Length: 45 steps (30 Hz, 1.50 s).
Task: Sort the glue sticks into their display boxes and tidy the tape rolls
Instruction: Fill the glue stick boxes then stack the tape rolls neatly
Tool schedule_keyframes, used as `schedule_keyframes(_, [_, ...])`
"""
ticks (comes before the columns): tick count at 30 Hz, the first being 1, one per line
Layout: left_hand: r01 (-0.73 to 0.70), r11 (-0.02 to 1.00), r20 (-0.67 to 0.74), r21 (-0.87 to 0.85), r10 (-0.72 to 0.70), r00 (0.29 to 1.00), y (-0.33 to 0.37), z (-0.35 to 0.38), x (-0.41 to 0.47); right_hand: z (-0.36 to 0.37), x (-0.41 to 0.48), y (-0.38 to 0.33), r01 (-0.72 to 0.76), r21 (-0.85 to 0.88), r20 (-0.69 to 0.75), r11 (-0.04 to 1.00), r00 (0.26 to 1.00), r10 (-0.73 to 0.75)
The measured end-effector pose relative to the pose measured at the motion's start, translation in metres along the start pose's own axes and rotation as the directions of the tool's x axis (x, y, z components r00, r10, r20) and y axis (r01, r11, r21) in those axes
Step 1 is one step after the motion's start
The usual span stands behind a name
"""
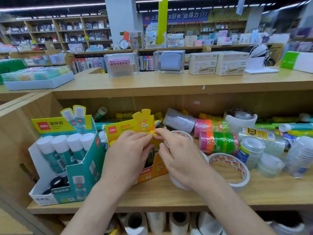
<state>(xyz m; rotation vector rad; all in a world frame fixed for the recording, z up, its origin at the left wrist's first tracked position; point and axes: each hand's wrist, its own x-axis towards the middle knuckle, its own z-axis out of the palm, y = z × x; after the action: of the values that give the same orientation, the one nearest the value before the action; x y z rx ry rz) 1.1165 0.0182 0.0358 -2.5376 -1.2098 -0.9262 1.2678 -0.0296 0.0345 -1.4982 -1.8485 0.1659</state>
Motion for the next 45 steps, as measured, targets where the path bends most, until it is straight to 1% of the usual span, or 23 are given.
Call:
schedule_keyframes(4, [0.014,1.0,-0.047,0.002,-0.014,0.999,-0.002,0.006,-0.002,-0.001,-0.002,0.0,-0.006,-0.03,0.0,1.0,1.0,0.006])
schedule_keyframes(6, [0.003,1.0,-0.065,0.014,-0.002,0.998,0.001,0.007,-0.002,-0.003,-0.003,0.0,-0.017,-0.011,0.022,1.0,1.0,0.017])
schedule_keyframes(9, [0.025,1.0,-0.013,0.003,-0.025,1.0,0.006,0.002,0.0,-0.006,-0.008,-0.001,-0.037,0.062,0.076,0.997,0.997,0.032])
schedule_keyframes(10, [0.04,0.999,0.013,-0.004,-0.04,0.999,0.006,0.001,0.002,-0.007,-0.011,-0.001,-0.039,0.089,0.061,0.995,0.998,0.034])
schedule_keyframes(12, [0.064,0.998,0.031,-0.02,-0.064,0.997,0.01,-0.003,0.005,-0.015,-0.019,0.001,-0.058,0.117,-0.036,0.991,0.997,0.062])
schedule_keyframes(14, [0.063,0.997,-0.001,-0.035,-0.064,0.998,0.02,-0.008,0.01,-0.03,-0.028,0.009,-0.102,0.109,-0.152,0.989,0.981,0.118])
schedule_keyframes(16, [0.016,0.996,-0.038,-0.091,-0.019,0.999,0.035,-0.012,0.019,-0.05,-0.039,0.02,-0.162,0.067,-0.234,0.985,0.957,0.173])
schedule_keyframes(17, [-0.008,0.99,-0.027,-0.138,0.004,1.0,0.044,-0.013,0.026,-0.06,-0.044,0.027,-0.195,0.027,-0.26,0.98,0.946,0.195])
schedule_keyframes(18, [-0.02,0.983,0.009,-0.184,0.022,1.0,0.054,-0.013,0.034,-0.069,-0.049,0.033,-0.23,-0.019,-0.275,0.973,0.937,0.216])
schedule_keyframes(20, [-0.017,0.972,0.134,-0.234,0.05,0.99,0.077,-0.003,0.056,-0.086,-0.057,0.048,-0.299,-0.091,-0.278,0.95,0.924,0.264])
schedule_keyframes(23, [-0.014,0.974,0.363,-0.228,0.098,0.927,0.107,0.03,0.092,-0.108,-0.065,0.068,-0.373,-0.121,-0.291,0.92,0.899,0.327])
schedule_keyframes(25, [-0.008,0.98,0.44,-0.198,0.096,0.893,0.117,0.054,0.113,-0.118,-0.068,0.082,-0.382,-0.136,-0.285,0.914,0.899,0.334])
schedule_keyframes(28, [0.007,0.994,0.517,-0.106,0.049,0.855,0.125,0.081,0.139,-0.126,-0.071,0.101,-0.381,-0.195,-0.243,0.904,0.912,0.331])
schedule_keyframes(30, [0.021,0.999,0.537,-0.03,-0.002,0.843,0.133,0.093,0.151,-0.13,-0.072,0.11,-0.345,-0.24,-0.215,0.907,0.93,0.297])
schedule_keyframes(32, [0.024,0.999,0.551,0.035,-0.039,0.833,0.143,0.102,0.163,-0.138,-0.073,0.112,-0.292,-0.213,-0.202,0.932,0.947,0.25])
schedule_keyframes(34, [0.029,0.999,0.572,0.04,-0.047,0.819,0.152,0.112,0.173,-0.152,-0.074,0.109,-0.232,-0.159,-0.235,0.96,0.953,0.191])
schedule_keyframes(36, [0.031,0.999,0.613,0.024,-0.039,0.789,0.156,0.119,0.181,-0.173,-0.076,0.114,-0.199,-0.143,-0.32,0.969,0.936,0.145])
schedule_keyframes(37, [0.035,0.999,0.637,0.025,-0.043,0.77,0.157,0.122,0.183,-0.186,-0.076,0.121,-0.216,-0.131,-0.355,0.967,0.921,0.158])
schedule_keyframes(38, [0.041,0.999,0.655,0.027,-0.049,0.754,0.157,0.125,0.186,-0.199,-0.076,0.131,-0.259,-0.111,-0.365,0.959,0.909,0.203])
schedule_keyframes(40, [0.072,0.997,0.675,0.023,-0.068,0.735,0.159,0.128,0.191,-0.223,-0.07,0.159,-0.382,-0.108,-0.296,0.918,0.894,0.338])
schedule_keyframes(42, [0.102,0.994,0.682,0.041,-0.102,0.724,0.162,0.129,0.195,-0.235,-0.058,0.191,-0.48,-0.2,-0.169,0.854,0.876,0.452])
schedule_keyframes(43, [0.116,0.992,0.681,0.052,-0.12,0.723,0.163,0.129,0.196,-0.237,-0.049,0.205,-0.505,-0.258,-0.101,0.824,0.862,0.496])
schedule_keyframes(45, [0.152,0.987,0.666,0.059,-0.152,0.73,0.165,0.128,0.198,-0.233,-0.031,0.227,-0.508,-0.36,0.043,0.782,0.829,0.558])
